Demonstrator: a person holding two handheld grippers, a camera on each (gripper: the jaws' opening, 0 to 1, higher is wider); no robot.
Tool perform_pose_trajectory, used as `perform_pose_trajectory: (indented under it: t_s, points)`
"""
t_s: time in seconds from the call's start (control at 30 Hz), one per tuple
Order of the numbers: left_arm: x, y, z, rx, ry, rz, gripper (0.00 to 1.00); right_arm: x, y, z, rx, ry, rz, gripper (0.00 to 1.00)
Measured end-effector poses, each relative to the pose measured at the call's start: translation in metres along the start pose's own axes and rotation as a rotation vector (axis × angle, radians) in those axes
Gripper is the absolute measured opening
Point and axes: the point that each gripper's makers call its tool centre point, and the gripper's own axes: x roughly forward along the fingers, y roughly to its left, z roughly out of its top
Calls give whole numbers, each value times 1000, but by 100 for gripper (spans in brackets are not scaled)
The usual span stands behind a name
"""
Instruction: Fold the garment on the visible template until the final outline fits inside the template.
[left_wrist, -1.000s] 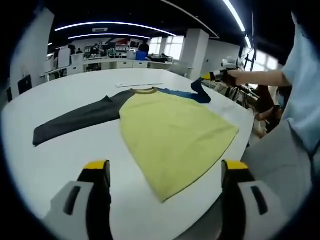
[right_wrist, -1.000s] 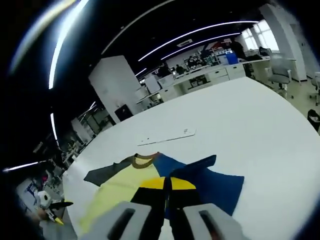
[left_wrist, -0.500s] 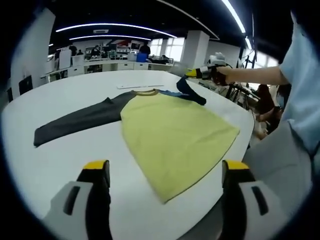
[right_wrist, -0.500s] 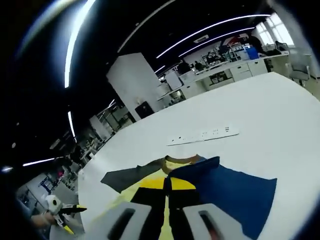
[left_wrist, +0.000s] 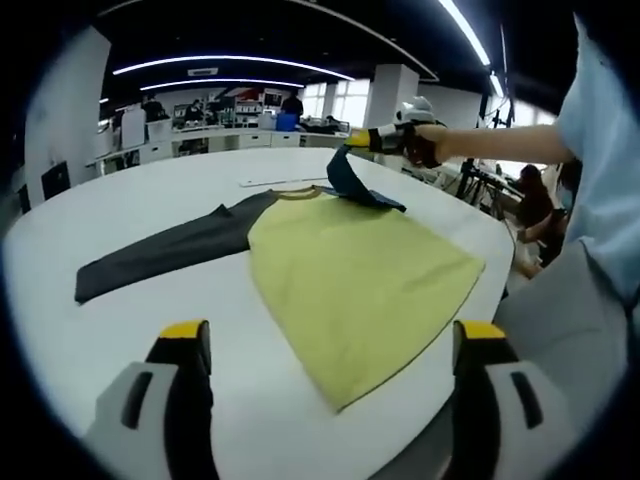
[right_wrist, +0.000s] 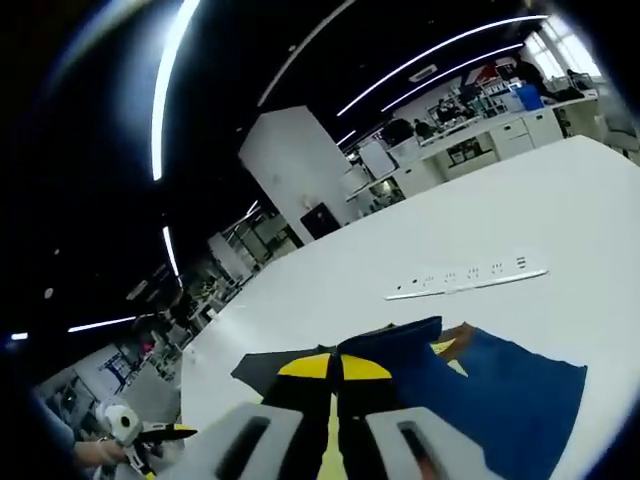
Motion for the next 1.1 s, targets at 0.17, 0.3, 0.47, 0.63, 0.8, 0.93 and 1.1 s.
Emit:
perform_pose_trajectory:
  t_s: [0.17, 0.3, 0.47, 0.63, 0.8, 0.93, 1.1]
  points:
    - [0, 0, 0, -6, 1, -5, 97, 22, 22, -3, -20, 10, 43, 0]
    - [1, 1, -1, -14, 3, -2, 96, 42, 35, -13, -32, 28, 68, 0]
    - [1, 1, -1, -16, 5, -2, 95, 70, 44, -34, -45, 76, 82, 0]
    - [1, 1, -2, -20, 8, -3, 95, 89, 47, -50, -45, 113, 88, 0]
    - [2, 1, -3, -20, 10, -3, 95, 102, 44, -72, -62, 167, 78, 0]
    - [2, 1, -3, -21, 11, -5, 94, 110, 45, -90, -59, 203, 81, 0]
    - [3, 1, -4, -28, 11, -6, 94, 121, 38, -116, -78, 272, 68, 0]
